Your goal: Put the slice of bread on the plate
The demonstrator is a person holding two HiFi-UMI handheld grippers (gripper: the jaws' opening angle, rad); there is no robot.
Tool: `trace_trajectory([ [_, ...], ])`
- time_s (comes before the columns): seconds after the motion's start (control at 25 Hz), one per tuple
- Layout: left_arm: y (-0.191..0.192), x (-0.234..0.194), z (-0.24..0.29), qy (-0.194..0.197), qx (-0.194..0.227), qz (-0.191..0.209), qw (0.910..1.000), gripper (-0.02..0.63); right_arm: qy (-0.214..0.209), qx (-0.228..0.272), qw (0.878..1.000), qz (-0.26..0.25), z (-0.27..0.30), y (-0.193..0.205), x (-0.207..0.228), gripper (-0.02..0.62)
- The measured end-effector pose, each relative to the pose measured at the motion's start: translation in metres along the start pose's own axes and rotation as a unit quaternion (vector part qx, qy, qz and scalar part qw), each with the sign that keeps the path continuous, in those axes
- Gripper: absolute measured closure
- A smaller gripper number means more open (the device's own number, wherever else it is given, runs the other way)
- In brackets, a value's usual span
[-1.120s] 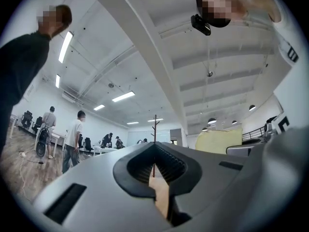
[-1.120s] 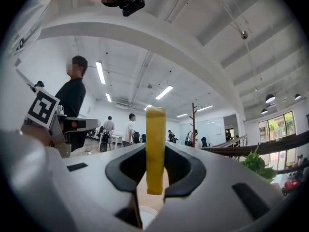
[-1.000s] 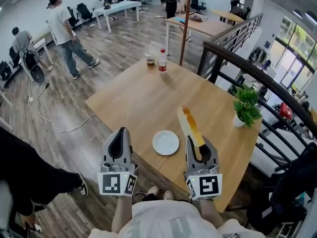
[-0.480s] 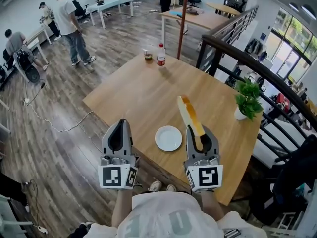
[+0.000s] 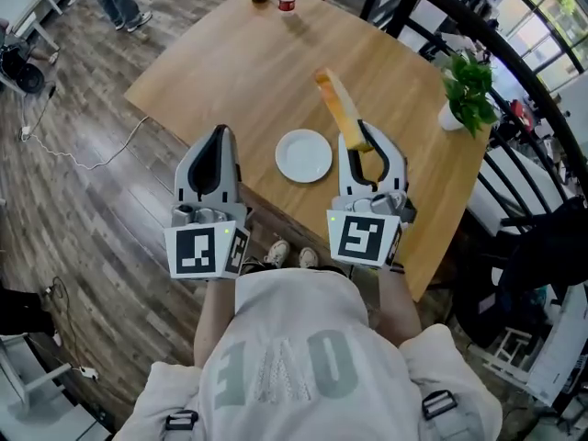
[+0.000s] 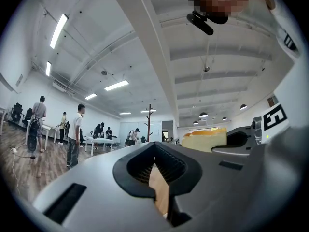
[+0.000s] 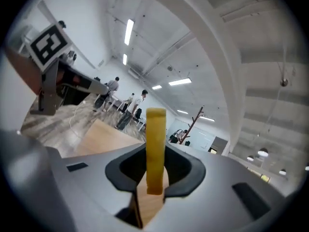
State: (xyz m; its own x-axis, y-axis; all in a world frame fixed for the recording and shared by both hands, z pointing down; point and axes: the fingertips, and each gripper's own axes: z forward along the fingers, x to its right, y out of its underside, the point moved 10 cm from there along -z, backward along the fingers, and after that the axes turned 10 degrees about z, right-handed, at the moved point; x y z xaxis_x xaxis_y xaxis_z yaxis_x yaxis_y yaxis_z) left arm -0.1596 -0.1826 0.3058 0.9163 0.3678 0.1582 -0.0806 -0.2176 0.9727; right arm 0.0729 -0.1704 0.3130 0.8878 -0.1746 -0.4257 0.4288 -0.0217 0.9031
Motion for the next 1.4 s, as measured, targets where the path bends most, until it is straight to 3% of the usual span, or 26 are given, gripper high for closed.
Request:
trace_trajectory([
  [0.24, 0.02, 0.004, 0.007, 0.014, -0.038, -0.011, 0.9991, 0.6, -0.03, -0.068, 0.99, -0.117, 0.026, 0.031, -0.025, 0.505],
  [0.52, 0.045, 0.003, 0.007, 0.009, -0.071, -0.015, 0.9973, 0.6, -0.069, -0.129, 0.961, -0.235, 0.048, 0.09, -0.062, 0.505],
  [1.0, 0.058, -0.007, 0.002, -0.006, -0.089, -0.018, 0.9959, 0.6, -0.103, -0.208, 0.909, -0.345, 0.088, 0.156, -0.105, 0.503],
  [1.4, 0.062, -0.008, 0.001, -0.008, -0.1, -0.018, 0.9948, 0.6, -0.13, -0.237, 0.894, -0.357, 0.088, 0.182, -0.121, 0.503],
])
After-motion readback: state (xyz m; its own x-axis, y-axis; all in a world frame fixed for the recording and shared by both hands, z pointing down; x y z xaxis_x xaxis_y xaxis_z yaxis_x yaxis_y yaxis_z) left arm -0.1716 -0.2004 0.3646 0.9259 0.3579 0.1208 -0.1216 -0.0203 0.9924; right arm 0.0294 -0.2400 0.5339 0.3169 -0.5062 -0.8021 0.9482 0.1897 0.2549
